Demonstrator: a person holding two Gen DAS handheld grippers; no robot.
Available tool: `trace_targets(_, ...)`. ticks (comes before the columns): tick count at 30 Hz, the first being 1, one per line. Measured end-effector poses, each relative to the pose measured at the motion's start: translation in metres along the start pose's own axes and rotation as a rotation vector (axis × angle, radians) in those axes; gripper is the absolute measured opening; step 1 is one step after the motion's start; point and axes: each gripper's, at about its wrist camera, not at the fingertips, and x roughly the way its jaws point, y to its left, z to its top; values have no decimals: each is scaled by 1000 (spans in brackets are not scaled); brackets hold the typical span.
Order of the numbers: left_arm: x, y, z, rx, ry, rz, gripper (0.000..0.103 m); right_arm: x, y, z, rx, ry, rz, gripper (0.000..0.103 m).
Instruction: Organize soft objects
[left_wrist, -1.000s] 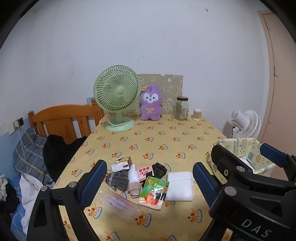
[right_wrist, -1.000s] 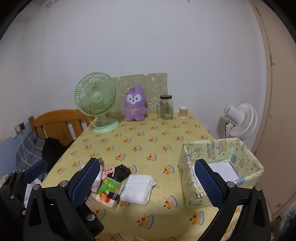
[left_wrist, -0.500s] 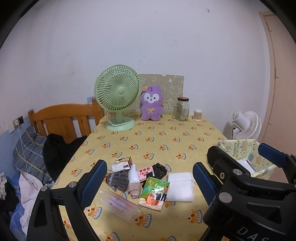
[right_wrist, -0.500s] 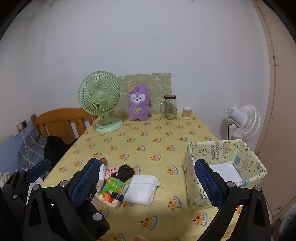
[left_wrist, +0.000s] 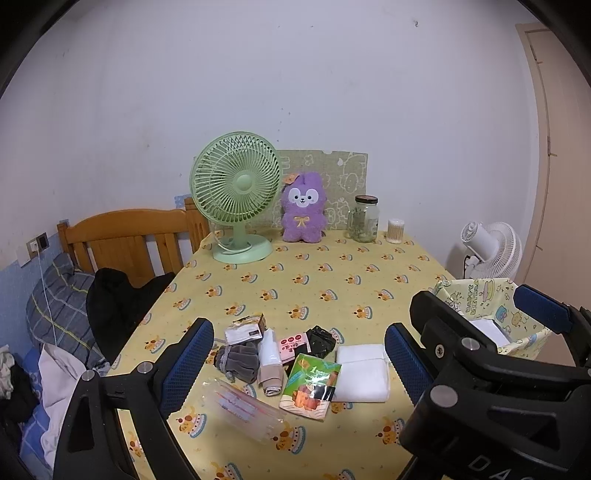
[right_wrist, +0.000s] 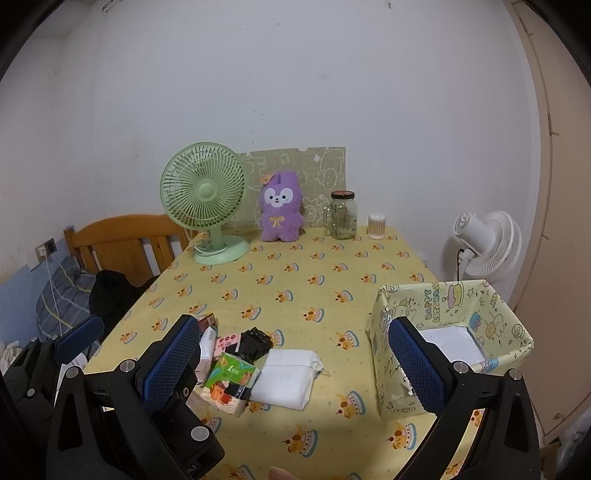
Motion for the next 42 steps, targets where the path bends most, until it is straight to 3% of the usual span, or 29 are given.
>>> trace_targets(42, 31, 22, -4, -30, 26, -14, 95, 36, 34, 3, -58, 43, -5, 103)
